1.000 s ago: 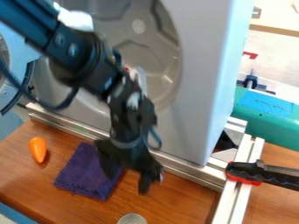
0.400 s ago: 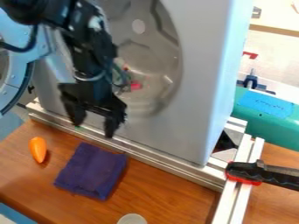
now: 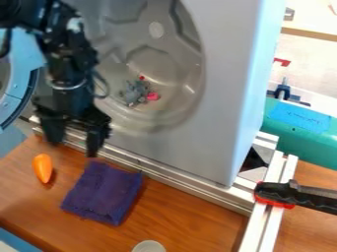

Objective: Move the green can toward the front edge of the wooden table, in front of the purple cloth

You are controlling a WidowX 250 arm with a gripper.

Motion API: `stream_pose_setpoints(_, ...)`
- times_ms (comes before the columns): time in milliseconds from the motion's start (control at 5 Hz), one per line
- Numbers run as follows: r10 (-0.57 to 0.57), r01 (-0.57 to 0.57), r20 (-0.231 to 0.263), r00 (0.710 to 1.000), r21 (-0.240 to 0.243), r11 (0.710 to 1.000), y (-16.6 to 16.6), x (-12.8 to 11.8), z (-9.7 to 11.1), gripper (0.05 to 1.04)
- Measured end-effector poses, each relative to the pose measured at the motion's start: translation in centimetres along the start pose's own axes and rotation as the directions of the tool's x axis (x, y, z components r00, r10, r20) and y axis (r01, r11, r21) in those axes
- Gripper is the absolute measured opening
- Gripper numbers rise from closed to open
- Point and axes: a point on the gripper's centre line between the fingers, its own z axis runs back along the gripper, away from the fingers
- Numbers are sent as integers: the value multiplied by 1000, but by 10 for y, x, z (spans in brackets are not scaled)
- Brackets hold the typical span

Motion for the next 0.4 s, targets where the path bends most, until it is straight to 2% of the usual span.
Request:
stream_pose_setpoints(200,2,0,-23,1000,82,997,23,-2,-32,1000)
stream_pose_setpoints(400,5,-5,-4,1000,103,995,39,-4,-51,1000)
